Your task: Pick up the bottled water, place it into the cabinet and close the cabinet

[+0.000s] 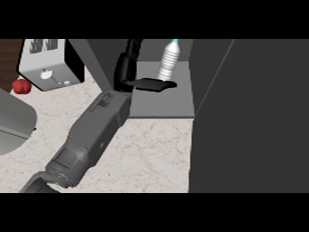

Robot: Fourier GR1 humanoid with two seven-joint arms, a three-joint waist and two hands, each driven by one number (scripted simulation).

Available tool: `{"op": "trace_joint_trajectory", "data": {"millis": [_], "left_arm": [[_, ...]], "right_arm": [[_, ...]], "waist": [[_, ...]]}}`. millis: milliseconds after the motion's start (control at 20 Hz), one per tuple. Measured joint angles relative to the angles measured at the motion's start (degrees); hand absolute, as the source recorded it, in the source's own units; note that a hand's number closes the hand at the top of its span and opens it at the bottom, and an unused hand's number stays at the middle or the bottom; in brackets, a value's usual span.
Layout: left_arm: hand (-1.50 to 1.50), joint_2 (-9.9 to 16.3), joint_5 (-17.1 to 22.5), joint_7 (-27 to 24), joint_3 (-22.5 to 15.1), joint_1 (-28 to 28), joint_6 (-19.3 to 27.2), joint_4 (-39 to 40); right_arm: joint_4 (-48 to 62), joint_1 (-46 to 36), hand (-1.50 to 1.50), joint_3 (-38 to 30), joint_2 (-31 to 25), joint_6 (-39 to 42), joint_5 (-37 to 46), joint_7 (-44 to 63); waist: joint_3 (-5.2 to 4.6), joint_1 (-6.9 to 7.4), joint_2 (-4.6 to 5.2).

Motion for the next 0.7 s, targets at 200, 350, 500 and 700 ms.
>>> {"op": "trace_joint_trajectory", "data": {"millis": [200,350,500,700], "left_arm": [[-1.5,-0.1,1.9,3.1,-2.5,4.9,-2.2,-7.9],[-1.5,-0.1,3.1,6.1,-4.8,8.9,-3.0,-14.3],[-1.5,-0.1,3.8,8.5,-6.9,14.2,-2.5,-21.9],[-1.5,0.7,4.0,11.8,-9.7,23.5,-0.4,-34.8]], "right_arm": [[0.1,-0.3,-1.5,-0.5,0.1,-0.4,-0.3,0.2],[-0.6,0.6,-1.5,-0.6,-0.3,-0.4,-0.7,0.5],[-0.2,0.9,-1.5,-0.3,-0.2,-0.7,-0.4,0.5],[-1.4,2.2,-1.5,1.0,0.0,-1.1,0.4,0.5]], "waist": [[-0.12,0.97,-0.32],[-0.09,1.56,-0.58],[-0.06,2.12,-0.81],[-0.12,2.57,-1.02]]}}
